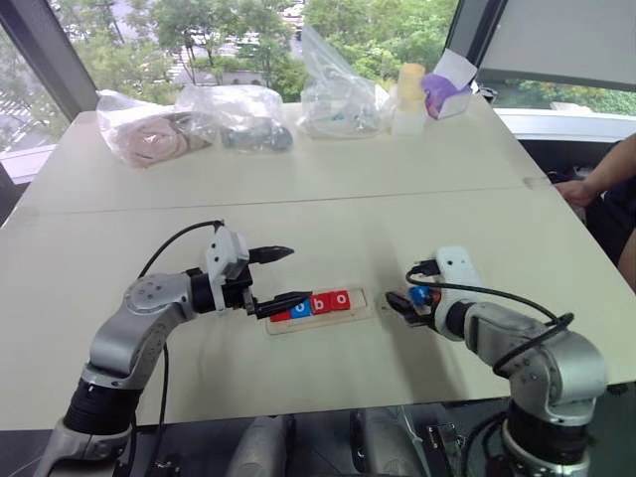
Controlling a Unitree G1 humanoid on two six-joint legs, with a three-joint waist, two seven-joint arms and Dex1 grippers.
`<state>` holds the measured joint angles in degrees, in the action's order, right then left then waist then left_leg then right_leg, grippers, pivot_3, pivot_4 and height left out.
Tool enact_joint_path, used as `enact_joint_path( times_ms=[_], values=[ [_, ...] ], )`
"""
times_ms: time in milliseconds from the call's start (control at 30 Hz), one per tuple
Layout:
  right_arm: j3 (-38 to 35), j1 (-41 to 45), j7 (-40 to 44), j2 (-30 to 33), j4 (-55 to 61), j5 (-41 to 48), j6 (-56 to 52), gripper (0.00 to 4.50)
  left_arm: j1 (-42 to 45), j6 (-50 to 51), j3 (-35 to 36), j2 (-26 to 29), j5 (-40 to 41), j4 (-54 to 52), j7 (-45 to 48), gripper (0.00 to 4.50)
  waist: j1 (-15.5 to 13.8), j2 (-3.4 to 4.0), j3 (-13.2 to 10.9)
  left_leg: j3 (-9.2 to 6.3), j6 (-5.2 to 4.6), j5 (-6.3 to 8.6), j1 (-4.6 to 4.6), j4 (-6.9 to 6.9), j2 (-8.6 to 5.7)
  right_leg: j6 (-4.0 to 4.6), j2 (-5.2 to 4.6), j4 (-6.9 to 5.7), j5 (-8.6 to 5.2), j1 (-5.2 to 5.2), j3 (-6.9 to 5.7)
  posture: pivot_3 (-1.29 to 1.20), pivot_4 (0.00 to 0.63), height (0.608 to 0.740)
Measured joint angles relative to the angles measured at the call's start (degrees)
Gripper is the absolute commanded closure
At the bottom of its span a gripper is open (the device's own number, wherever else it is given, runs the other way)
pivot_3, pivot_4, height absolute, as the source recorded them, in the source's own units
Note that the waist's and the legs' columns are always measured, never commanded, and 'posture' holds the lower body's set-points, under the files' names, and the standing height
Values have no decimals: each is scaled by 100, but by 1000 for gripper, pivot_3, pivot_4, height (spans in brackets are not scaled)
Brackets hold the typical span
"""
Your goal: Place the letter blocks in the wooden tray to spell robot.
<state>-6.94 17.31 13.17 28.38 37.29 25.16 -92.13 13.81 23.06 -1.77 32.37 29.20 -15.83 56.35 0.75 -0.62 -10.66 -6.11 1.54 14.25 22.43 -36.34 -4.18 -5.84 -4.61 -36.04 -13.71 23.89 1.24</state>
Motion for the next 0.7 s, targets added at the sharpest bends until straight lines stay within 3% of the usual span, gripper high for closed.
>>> enact_joint_path(
  times_ms=[133,267,500,700],
  values=[
    [613,443,1360,1945,-239,319,797,65,-10,0,0,-7,0,-5,-13,0,-1,-3,-2,-6,-5,3,1,9,6,-22,4,6,3,-2,-14,0,150,740],
    [1078,-42,3380,3063,-943,17,3648,65,9,-2,-1,-14,-3,-4,-26,0,-1,-6,-4,4,-16,10,3,11,3,-35,-2,11,-1,-5,-14,0,150,740],
    [1778,16,5280,3373,-2795,-827,6400,65,42,-4,-2,-24,-24,-4,-41,0,3,-9,-6,10,-17,11,-3,-1,3,-35,-4,13,0,-15,-5,0,150,740],
    [2040,515,5761,2981,-4003,-1319,7264,65,37,-4,-1,-34,-38,-18,-76,0,-10,-8,-6,4,-14,11,-3,1,3,-33,-4,12,1,-13,-3,0,150,740]
  ],
)
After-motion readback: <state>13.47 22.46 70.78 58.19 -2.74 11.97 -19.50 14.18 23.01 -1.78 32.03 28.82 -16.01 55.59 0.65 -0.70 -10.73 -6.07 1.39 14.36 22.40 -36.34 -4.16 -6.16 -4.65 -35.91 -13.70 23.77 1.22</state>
